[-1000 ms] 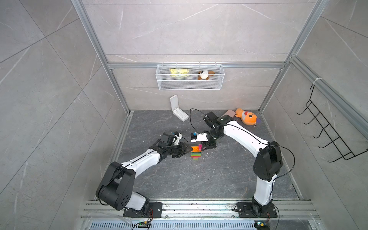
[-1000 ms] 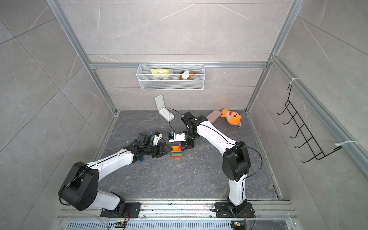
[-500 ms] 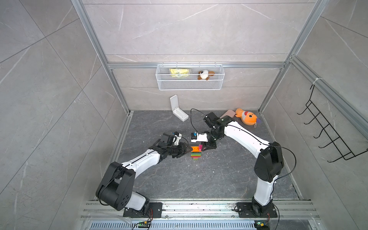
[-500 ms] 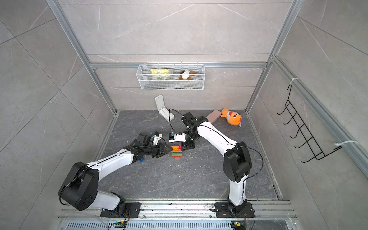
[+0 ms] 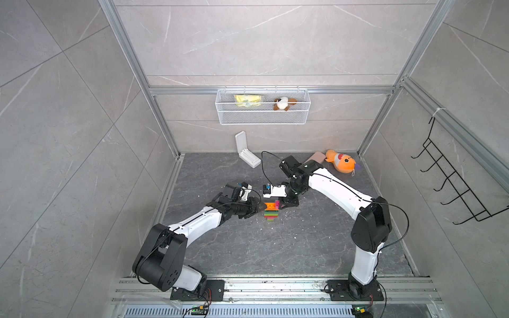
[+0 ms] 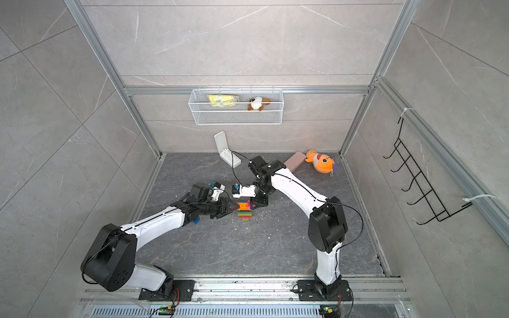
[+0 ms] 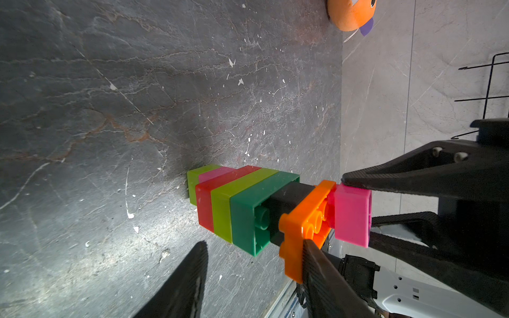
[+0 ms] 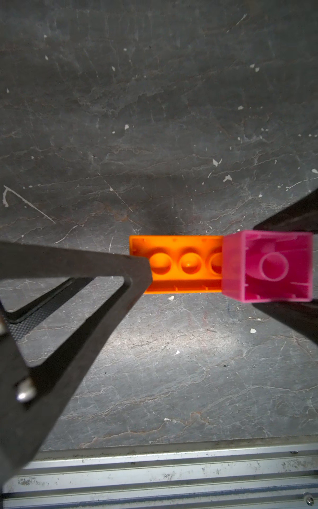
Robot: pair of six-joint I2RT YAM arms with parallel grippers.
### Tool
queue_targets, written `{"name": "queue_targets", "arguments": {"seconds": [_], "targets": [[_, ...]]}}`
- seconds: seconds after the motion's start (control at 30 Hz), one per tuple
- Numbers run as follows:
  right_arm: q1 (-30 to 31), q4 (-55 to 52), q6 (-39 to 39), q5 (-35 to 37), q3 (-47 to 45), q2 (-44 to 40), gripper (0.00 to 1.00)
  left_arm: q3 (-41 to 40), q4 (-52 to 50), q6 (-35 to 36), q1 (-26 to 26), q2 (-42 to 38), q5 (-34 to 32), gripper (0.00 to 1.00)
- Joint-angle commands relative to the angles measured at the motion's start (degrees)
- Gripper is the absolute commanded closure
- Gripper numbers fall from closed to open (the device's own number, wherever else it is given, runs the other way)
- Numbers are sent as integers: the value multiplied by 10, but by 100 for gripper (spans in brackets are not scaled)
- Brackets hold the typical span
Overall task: Assemble a carrot with lego
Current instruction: Assemble the lego brick with the lego brick.
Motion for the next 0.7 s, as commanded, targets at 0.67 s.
{"name": "queue_targets", "arguments": {"seconds": [0.67], "targets": [[19,-44,37,55,-2,55,86,-22,17,-4,-2,-17,-2,43]]}}
